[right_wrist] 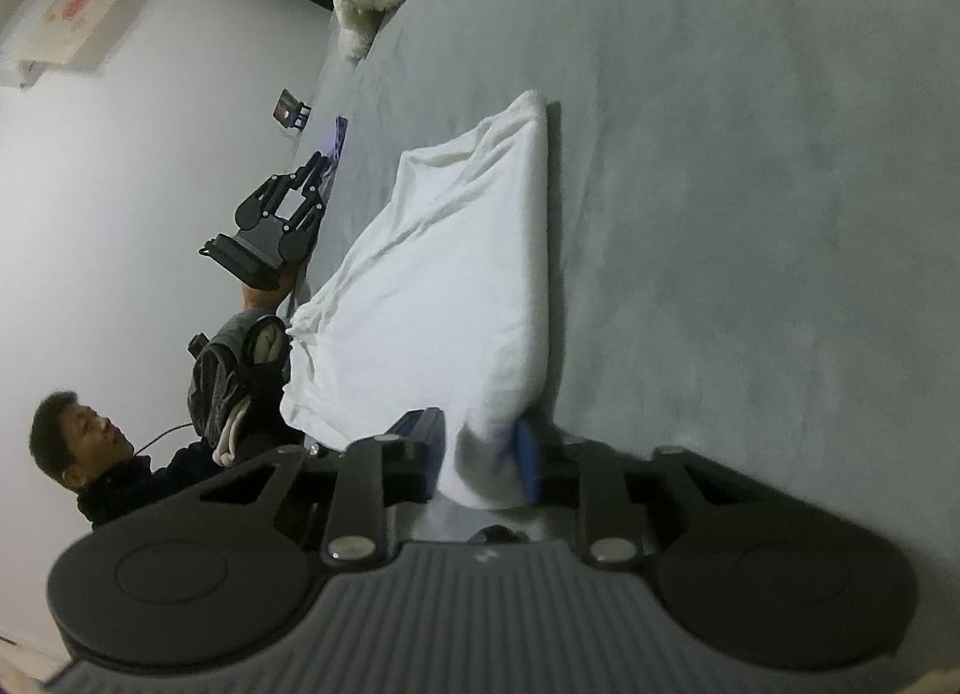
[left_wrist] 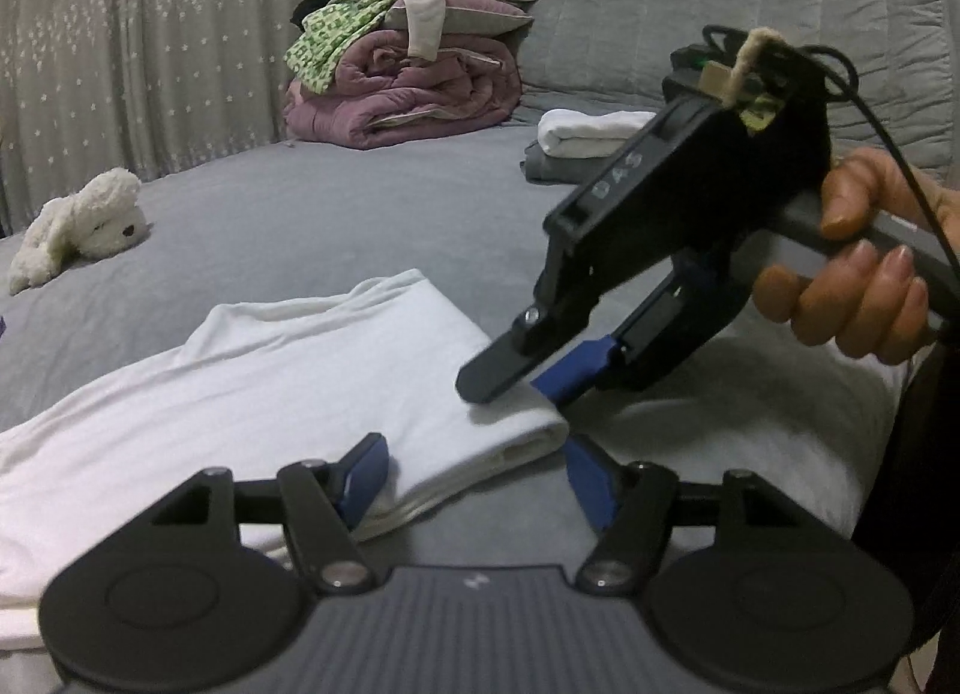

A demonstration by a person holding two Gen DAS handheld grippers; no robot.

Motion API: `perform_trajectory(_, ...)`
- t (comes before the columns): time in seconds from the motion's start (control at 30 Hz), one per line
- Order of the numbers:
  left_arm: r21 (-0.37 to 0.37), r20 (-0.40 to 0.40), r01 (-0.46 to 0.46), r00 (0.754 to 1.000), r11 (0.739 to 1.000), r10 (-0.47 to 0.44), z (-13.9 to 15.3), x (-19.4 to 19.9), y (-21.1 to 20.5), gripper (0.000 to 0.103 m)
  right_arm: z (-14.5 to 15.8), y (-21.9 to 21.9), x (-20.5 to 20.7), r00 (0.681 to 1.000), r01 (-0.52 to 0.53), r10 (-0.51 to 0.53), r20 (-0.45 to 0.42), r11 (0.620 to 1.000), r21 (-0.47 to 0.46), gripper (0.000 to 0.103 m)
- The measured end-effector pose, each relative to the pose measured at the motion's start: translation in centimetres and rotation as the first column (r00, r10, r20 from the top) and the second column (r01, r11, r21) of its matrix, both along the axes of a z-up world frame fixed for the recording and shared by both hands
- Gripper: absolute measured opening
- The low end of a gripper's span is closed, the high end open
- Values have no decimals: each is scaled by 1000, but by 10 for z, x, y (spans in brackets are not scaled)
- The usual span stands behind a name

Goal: Fold clothes

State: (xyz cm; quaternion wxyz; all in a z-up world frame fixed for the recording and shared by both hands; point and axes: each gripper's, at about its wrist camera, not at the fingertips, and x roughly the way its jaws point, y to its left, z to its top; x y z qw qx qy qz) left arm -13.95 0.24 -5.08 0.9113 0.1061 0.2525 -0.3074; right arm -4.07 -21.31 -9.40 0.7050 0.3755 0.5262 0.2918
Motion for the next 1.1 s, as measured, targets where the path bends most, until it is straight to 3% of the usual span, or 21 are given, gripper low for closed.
perform_trajectory(0.43,12,16,-4,1000,1000,4,-3,3,-4,69,-2,2,0,999,-39,40,-7,998,41,23)
perform_trajectory(0.57,27,33,-5,999,1000,4,-3,3,-9,69,-1,5,0,999,-41,41,-4,998,37,15)
perform_trajectory(0.87,39,68,-13,998,999,11,5,3,-21,69,10,-3,0,999,-33,31,23,996,87,13)
perform_trajectory(0.93,64,89,-25,996,998,19,6,4,-27,66,13,-3,2,999,-32,30,24,995,95,12)
perform_trajectory(1.1,102,128,-83,989,991,69,8,10,-35,45,19,-4,8,999,-30,27,28,993,116,12)
